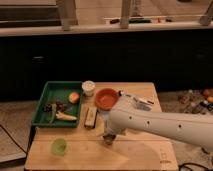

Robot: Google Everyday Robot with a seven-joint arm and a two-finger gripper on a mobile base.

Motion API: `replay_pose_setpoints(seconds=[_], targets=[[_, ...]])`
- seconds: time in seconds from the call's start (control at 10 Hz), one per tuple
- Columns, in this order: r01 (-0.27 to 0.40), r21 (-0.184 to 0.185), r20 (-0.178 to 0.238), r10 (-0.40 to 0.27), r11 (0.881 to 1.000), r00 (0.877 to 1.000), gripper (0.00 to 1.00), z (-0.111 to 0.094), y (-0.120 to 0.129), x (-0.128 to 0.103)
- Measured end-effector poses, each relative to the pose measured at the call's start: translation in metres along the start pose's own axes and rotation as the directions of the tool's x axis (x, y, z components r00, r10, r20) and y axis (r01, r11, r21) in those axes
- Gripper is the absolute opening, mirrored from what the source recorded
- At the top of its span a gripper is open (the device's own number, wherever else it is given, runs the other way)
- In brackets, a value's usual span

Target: Stack cups on top of each other

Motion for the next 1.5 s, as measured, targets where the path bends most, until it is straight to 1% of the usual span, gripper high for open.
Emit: replay_pose_setpoints(seconds=[0.4, 0.7, 1.2, 1.3, 1.4, 1.5], targets=[[-0.026, 0.011, 0.022, 0.026, 1.0, 0.999, 0.8, 0.021, -0.003, 0.0], [-0.045, 0.011, 0.029, 0.044, 0.999, 0.999, 0.8, 0.033, -0.002, 0.003], [-0.067, 0.006, 0.049, 0.066, 0.998, 0.997, 0.8, 0.045, 0.007, 0.008], [-0.069, 0.006, 0.052, 0.069, 0.998, 0.996, 0.78, 0.047, 0.009, 0.009], [-0.071, 0.006, 0.053, 0.071, 0.997, 0.996, 0.69, 0.048, 0.01, 0.01], [-0.072, 0.005, 0.052, 0.072, 0.997, 0.996, 0.62, 0.048, 0.011, 0.011]])
